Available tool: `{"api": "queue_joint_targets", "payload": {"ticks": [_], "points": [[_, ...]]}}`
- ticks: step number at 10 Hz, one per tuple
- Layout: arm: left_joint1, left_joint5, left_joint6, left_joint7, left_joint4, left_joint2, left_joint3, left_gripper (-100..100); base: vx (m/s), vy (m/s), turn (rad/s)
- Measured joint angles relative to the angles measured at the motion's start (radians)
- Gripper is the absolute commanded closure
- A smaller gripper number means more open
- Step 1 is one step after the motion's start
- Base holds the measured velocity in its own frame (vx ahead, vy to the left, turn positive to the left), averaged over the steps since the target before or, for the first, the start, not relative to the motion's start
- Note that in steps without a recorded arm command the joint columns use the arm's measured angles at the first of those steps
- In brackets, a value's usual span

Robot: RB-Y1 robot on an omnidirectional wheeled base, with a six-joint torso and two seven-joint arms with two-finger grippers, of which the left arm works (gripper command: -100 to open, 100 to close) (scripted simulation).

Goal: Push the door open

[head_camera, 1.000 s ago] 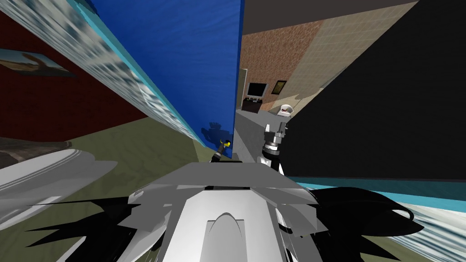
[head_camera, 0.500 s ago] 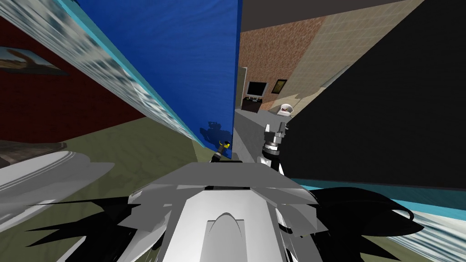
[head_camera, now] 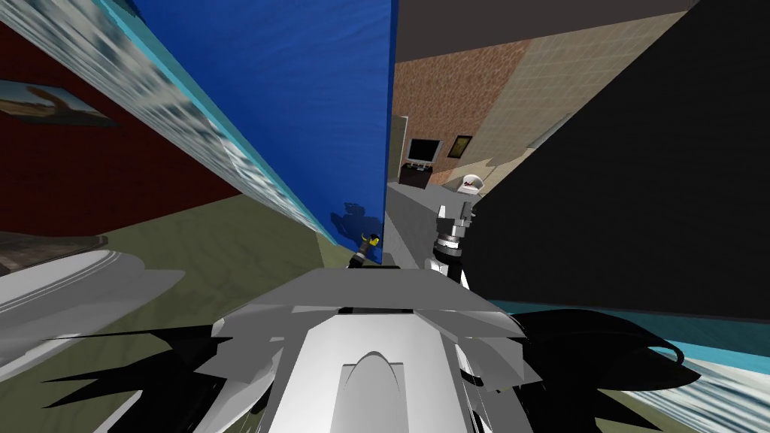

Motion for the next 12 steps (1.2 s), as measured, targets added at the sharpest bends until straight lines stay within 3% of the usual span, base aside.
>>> {"api": "queue_joint_targets", "payload": {"ticks": [2, 3, 5, 7, 9, 12], "points": [[-0.004, 0.007, 0.008, -0.004, -0.001, 0.003, 0.017, 100, 0.174, -0.132, 0.049], [-0.019, 0.011, -0.001, -0.010, 0.020, -0.003, 0.029, 100, 0.153, -0.097, 0.043], [-0.003, 0.017, 0.012, -0.018, -0.013, 0.001, 0.045, 100, 0.128, -0.100, 0.045], [-0.023, 0.025, 0.007, -0.023, 0.010, -0.003, 0.066, 100, 0.114, -0.100, 0.049], [-0.016, 0.033, 0.019, -0.037, 0.004, -0.008, 0.091, 100, 0.127, -0.116, 0.064], [-0.040, 0.048, 0.019, -0.046, 0.028, -0.012, 0.128, 100, 0.119, -0.107, 0.062]]}}
